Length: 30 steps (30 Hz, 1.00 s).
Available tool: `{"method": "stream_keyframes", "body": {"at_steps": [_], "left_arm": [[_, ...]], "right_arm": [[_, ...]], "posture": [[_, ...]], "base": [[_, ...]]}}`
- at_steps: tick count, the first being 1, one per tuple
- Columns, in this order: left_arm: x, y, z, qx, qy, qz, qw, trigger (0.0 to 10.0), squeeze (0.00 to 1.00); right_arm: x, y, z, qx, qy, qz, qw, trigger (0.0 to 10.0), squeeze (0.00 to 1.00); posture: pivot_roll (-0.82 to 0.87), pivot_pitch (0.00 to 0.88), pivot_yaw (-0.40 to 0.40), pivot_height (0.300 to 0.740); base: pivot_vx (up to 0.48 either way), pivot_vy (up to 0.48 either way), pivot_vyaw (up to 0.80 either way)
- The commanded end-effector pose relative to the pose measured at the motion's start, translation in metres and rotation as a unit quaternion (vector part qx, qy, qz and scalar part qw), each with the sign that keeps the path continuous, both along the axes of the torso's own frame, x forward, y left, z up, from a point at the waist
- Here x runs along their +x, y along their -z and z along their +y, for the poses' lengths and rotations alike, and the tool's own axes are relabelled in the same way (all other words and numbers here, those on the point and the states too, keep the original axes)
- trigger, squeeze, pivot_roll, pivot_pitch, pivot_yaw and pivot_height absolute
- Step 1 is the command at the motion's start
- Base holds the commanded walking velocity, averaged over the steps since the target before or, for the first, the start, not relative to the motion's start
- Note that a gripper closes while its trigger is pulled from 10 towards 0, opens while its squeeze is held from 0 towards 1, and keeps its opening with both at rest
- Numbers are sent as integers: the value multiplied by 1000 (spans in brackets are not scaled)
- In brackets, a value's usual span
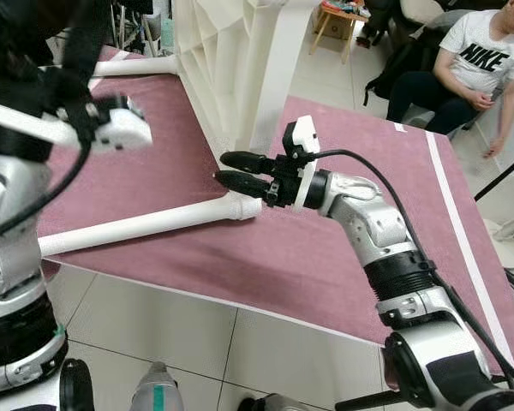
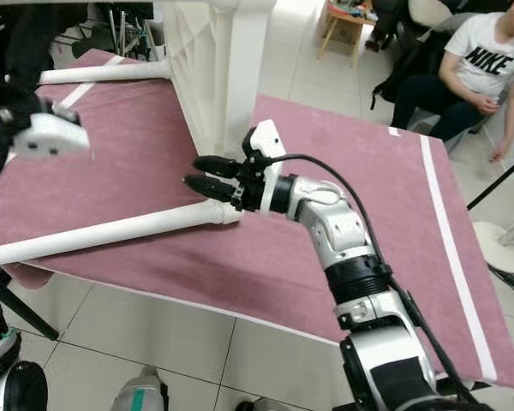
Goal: Building children table
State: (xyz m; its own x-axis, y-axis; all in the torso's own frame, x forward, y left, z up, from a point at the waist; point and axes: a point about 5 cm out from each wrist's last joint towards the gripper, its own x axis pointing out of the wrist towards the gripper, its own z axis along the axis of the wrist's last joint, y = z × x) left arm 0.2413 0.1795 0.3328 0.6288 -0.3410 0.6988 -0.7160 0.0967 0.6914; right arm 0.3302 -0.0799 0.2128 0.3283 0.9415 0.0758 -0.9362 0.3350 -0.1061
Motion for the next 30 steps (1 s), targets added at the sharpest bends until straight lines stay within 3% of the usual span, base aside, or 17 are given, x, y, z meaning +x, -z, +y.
{"method": "stream_keyframes", "body": {"at_steps": [1, 5, 13, 14, 16, 17, 18, 19, 30], "left_arm": [[-11, -16, 0, -41, 28, -157, 986, 10000, 0], [5, -17, -2, -23, 24, -112, 993, 10000, 0], [13, -24, -4, -12, 32, -92, 995, 10000, 0], [17, -31, -4, -8, 29, -91, 995, 6588, 0], [17, -31, -4, -8, 29, -91, 995, 6588, 0], [18, -34, -4, -9, 27, -92, 995, 4745, 0], [18, -34, -4, -9, 27, -92, 995, 4745, 0], [20, -38, -4, -14, 25, -96, 995, 0, 0], [29, -46, -8, -24, 34, -101, 994, 0, 0]], "right_arm": [[-2, -1, 2, -2, -4, -3, 1000, 10000, 0], [-14, 13, 12, 1, -22, 19, 1000, 10000, 0], [-26, 26, 21, 10, -32, 45, 998, 10000, 0], [-28, 30, 23, 18, -25, 56, 998, 10000, 0], [-28, 30, 23, 18, -25, 56, 998, 10000, 0], [-28, 31, 22, 21, -22, 58, 998, 10000, 0], [-28, 31, 22, 21, -22, 58, 998, 10000, 0], [-28, 31, 22, 22, -18, 59, 998, 10000, 0], [-34, 38, 27, 29, -9, 73, 997, 10000, 0]], "posture": [[251, 0, -119, 740], [247, 0, -110, 740], [240, 0, -92, 740], [237, 0, -86, 740], [237, 0, -86, 740], [237, 0, -86, 740], [237, 0, -86, 740], [235, 0, -81, 740], [230, 0, -72, 740]], "base": [[0, 0, 0], [0, 0, 0], [0, 0, 0], [0, 0, 0], [0, 0, 0], [0, 0, 0], [0, 0, 0], [0, 0, 0], [0, 0, 0]]}}
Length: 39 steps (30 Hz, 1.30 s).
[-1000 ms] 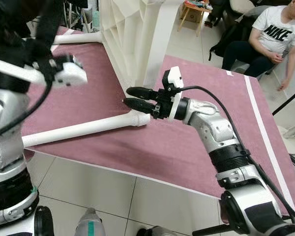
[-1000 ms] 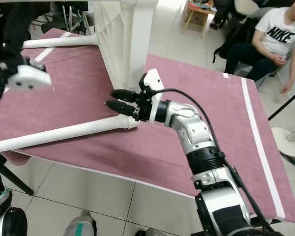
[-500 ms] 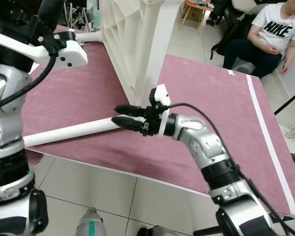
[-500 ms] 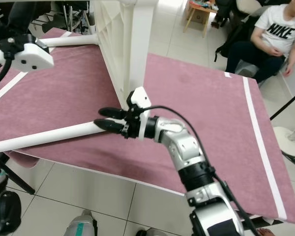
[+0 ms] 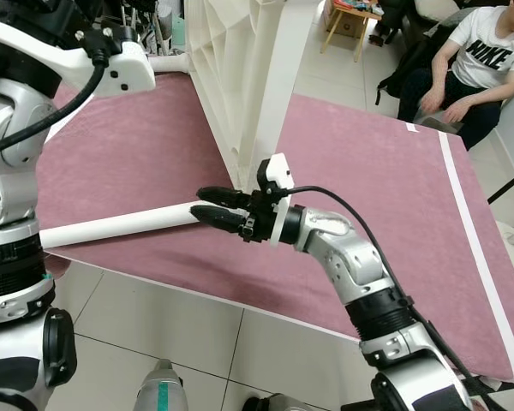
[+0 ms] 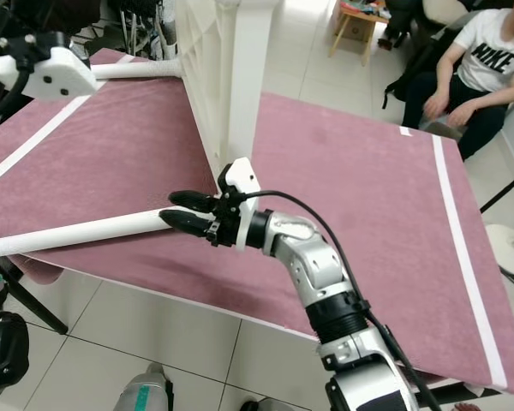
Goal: Building children table
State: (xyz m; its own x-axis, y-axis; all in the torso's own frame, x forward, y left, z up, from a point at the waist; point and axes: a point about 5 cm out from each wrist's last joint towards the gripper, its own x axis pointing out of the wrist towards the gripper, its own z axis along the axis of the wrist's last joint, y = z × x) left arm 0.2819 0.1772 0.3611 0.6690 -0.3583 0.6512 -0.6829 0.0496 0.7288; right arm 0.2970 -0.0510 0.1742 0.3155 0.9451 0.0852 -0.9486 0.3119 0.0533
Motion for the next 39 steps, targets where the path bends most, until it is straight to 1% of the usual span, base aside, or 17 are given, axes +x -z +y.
{"method": "stream_keyframes", "body": {"at_steps": [1, 2, 3, 9, 10, 11, 12, 15, 17, 18, 19, 22, 23, 24, 26, 31, 39], "left_arm": [[-11, -18, -6, -55, 49, -124, 990, 824, 0], [-11, -18, -6, -55, 49, -124, 990, 824, 0], [-9, -18, -7, -68, 52, -123, 989, 10000, 0], [-5, -20, -9, -94, 58, -129, 986, 10000, 0], [-3, -22, -10, -104, 60, -131, 984, 10000, 0], [-3, -22, -10, -104, 60, -131, 984, 10000, 0], [-1, -22, -11, -111, 63, -129, 983, 10000, 0], [-1, -22, -11, -111, 63, -129, 983, 10000, 0], [3, -20, -13, -132, 82, -109, 982, 10000, 0], [3, -20, -13, -132, 82, -109, 982, 10000, 0], [5, -20, -13, -149, 91, -99, 980, 10000, 0], [8, -19, -12, -183, 101, -87, 974, 10000, 0], [9, -21, -13, -208, 117, -88, 967, 10000, 0], [9, -21, -13, -208, 117, -88, 967, 10000, 0], [4, -26, -21, -198, 149, -118, 962, 10000, 0], [-4, -23, -35, -164, 196, -139, 957, 10000, 0], [-13, -27, -54, -207, 269, -172, 925, 10000, 0]], "right_arm": [[-2, 1, -1, 0, 6, 4, 1000, 10000, 0], [-2, 1, -1, 0, 6, 4, 1000, 10000, 0], [-3, 4, 0, 1, 11, 11, 1000, 10000, 0], [-1, 16, 3, 2, 48, 33, 998, 10000, 0], [6, 21, 3, 30, 106, 66, 992, 10000, 0], [6, 21, 3, 30, 106, 66, 992, 10000, 0], [14, 26, -1, 77, 171, 115, 976, 10000, 0], [14, 26, -1, 77, 171, 115, 976, 10000, 0], [22, 37, -15, 156, 262, 203, 930, 10000, 0], [22, 37, -15, 156, 262, 203, 930, 10000, 0], [25, 44, -23, 177, 291, 230, 911, 10000, 0], [27, 51, -30, 188, 313, 251, 896, 10000, 0], [31, 57, -37, 198, 338, 270, 880, 10000, 0], [31, 57, -37, 198, 338, 270, 880, 10000, 0], [37, 62, -44, 208, 366, 285, 861, 10000, 0], [43, 63, -49, 203, 383, 284, 855, 10000, 0], [45, 69, -51, 178, 405, 284, 851, 10000, 0]], "posture": [[225, 0, -66, 740], [225, 0, -66, 740], [217, 0, -60, 740], [212, 0, -57, 740], [206, 0, -54, 740], [206, 0, -54, 740], [195, 0, -49, 740], [195, 0, -49, 740], [185, 0, -37, 740], [185, 0, -37, 740], [185, 0, -37, 740], [185, 0, -37, 740], [171, 0, -26, 740], [171, 0, -26, 740], [166, 0, -23, 740], [163, 0, -23, 740], [134, 0, -27, 740]], "base": [[0, 0, 0], [0, 0, 0], [0, 0, 0], [0, 0, 0], [0, 0, 0], [0, 0, 0], [0, 0, 0], [0, 0, 0], [0, 0, 0], [0, 0, 0], [0, 0, 0], [0, 0, 0], [0, 0, 0], [0, 0, 0], [0, 0, 0], [0, 0, 0], [0, 0, 0]]}}
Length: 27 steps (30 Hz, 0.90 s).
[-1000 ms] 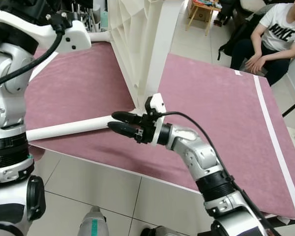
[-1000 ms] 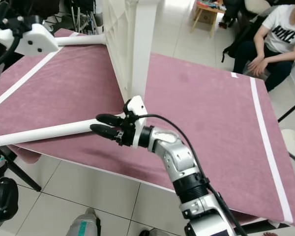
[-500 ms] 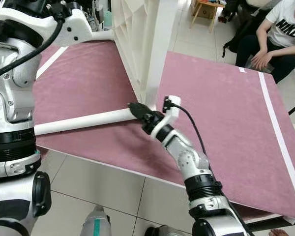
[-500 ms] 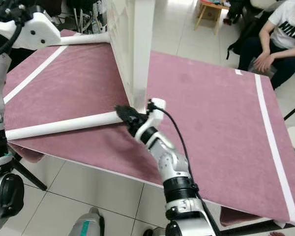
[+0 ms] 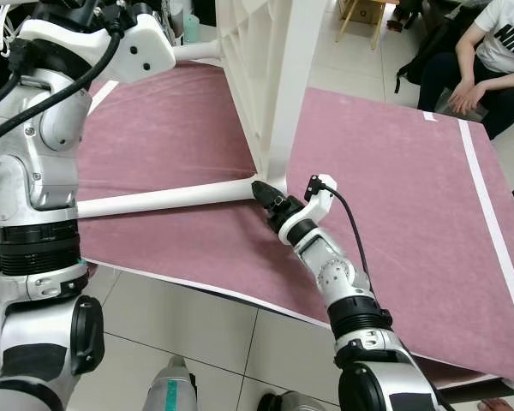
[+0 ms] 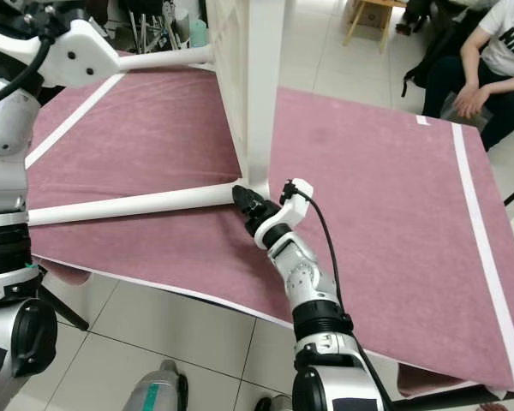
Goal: Building children table
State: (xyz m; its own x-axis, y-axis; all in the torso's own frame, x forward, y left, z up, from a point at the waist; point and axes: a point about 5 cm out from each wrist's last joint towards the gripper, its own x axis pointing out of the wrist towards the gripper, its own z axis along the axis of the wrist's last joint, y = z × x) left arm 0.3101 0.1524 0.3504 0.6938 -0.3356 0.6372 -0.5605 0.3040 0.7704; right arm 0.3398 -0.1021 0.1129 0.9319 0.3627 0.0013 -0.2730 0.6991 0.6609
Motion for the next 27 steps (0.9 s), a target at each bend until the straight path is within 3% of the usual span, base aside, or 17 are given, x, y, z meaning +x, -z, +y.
{"method": "stream_keyframes", "body": {"at_steps": [1, 6, 15, 21, 23, 27], "left_arm": [[-41, -38, -30, -142, 162, -239, 947, 10000, 0], [-42, -42, -42, -122, 186, -257, 940, 10000, 0], [-42, -62, -40, -82, 186, -294, 934, 10000, 0], [-28, -75, -34, -62, 185, -227, 954, 10000, 0], [-19, -79, -34, -61, 194, -171, 964, 10000, 0], [-14, -81, -35, -71, 204, -136, 967, 10000, 0]], "right_arm": [[2, 7, 0, -11, 10, 30, 999, 10000, 0], [4, 10, -5, -23, 17, 31, 999, 10000, 0], [4, 9, -5, -35, 19, 22, 999, 10000, 0], [2, 10, -2, -42, 13, 16, 999, 10000, 0], [3, 10, -2, -43, 13, 15, 999, 10000, 0], [3, 11, -2, -47, 12, 14, 999, 10000, 0]], "posture": [[134, 0, -27, 740], [112, 0, -22, 740], [110, 0, -15, 740], [119, 0, -5, 740], [126, 0, -2, 740], [127, 0, -3, 740]], "base": [[0, 0, 0], [0, 0, 0], [0, 0, 0], [0, 0, 0], [0, 0, 0], [0, 0, 0]]}}
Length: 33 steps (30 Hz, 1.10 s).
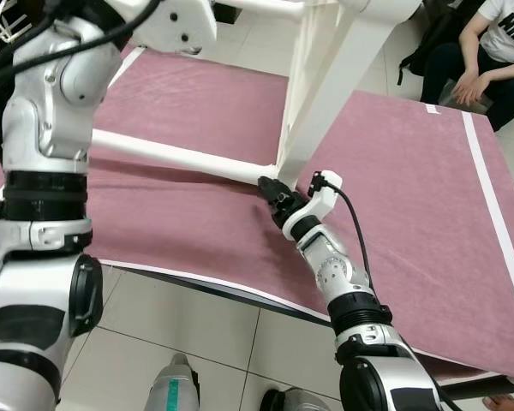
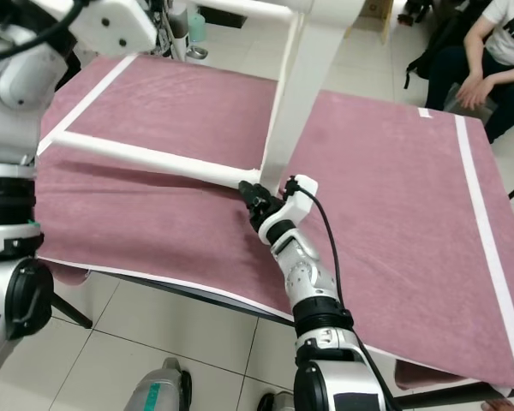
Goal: Building children table
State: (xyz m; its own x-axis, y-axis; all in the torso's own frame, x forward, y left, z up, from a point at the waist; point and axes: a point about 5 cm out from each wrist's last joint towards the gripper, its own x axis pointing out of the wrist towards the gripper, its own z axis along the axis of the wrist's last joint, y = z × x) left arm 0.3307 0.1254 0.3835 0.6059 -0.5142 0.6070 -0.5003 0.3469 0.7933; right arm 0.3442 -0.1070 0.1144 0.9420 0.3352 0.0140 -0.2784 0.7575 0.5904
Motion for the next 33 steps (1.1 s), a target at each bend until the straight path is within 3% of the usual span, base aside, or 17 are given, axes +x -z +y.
{"method": "stream_keyframes", "body": {"at_steps": [1, 5, 7, 12, 15, 22, 23, 24, 25, 26, 28, 31, 33], "left_arm": [[-31, -49, -8, -124, 111, -103, 981, 10000, 0], [-22, -58, -2, -143, 92, -80, 982, 10000, 0], [-22, -72, 5, -143, 73, -110, 981, 10000, 0], [-23, -82, 8, -118, 47, -136, 983, 10000, 0], [-20, -83, 7, -68, 28, -124, 990, 10000, 0], [-15, -69, 3, -37, 38, -82, 995, 10000, 0], [-15, -63, 5, -65, 50, -73, 994, 10000, 0], [-15, -63, 5, -65, 50, -73, 994, 10000, 0], [-14, -58, 7, -100, 64, -68, 991, 10000, 0], [-14, -58, 7, -100, 64, -68, 991, 10000, 0], [-12, -51, 11, -153, 78, -79, 982, 10000, 0], [-12, -48, 10, -171, 86, -83, 978, 10000, 0], [-12, -48, 10, -171, 86, -83, 978, 10000, 0]], "right_arm": [[-2, 12, 3, -8, -2, 35, 999, 10000, 0], [-1, 11, 3, -13, -5, 30, 999, 10000, 0], [-2, 8, 6, -22, -12, 21, 999, 10000, 0], [-4, 5, 11, -57, -29, -2, 998, 10000, 0], [-11, -9, 24, -147, -66, -84, 983, 10000, 0], [-28, -35, 34, -182, -113, -172, 961, 10000, 0], [-39, -43, 33, -207, -116, -203, 950, 10000, 0], [-39, -43, 33, -207, -116, -203, 950, 10000, 0], [-49, -50, 28, -245, -89, -236, 936, 10000, 0], [-49, -50, 28, -245, -89, -236, 936, 10000, 0], [-66, -59, 15, -299, -13, -279, 913, 10000, 0], [-73, -55, 5, -329, 30, -281, 901, 10000, 0], [-73, -55, 5, -329, 30, -281, 901, 10000, 0]], "posture": [[127, 0, -3, 740], [128, 0, -2, 740], [127, 0, 2, 740], [130, 0, 3, 740], [130, 0, 6, 740], [136, 0, -4, 740], [133, 0, -12, 740], [133, 0, -12, 740], [131, 0, -17, 740], [131, 0, -17, 740], [115, 0, -19, 740], [115, 0, -19, 740], [115, 0, -19, 740]], "base": [[0, 0, 0], [0, 0, 0], [0, 0, 0], [0, 0, 0], [0, 0, 0], [0, 0, 0], [0, 0, 0], [0, 0, 0], [0, 0, 0], [0, 0, 0], [0, 0, 0], [0, 0, 0], [0, 0, 0]]}}
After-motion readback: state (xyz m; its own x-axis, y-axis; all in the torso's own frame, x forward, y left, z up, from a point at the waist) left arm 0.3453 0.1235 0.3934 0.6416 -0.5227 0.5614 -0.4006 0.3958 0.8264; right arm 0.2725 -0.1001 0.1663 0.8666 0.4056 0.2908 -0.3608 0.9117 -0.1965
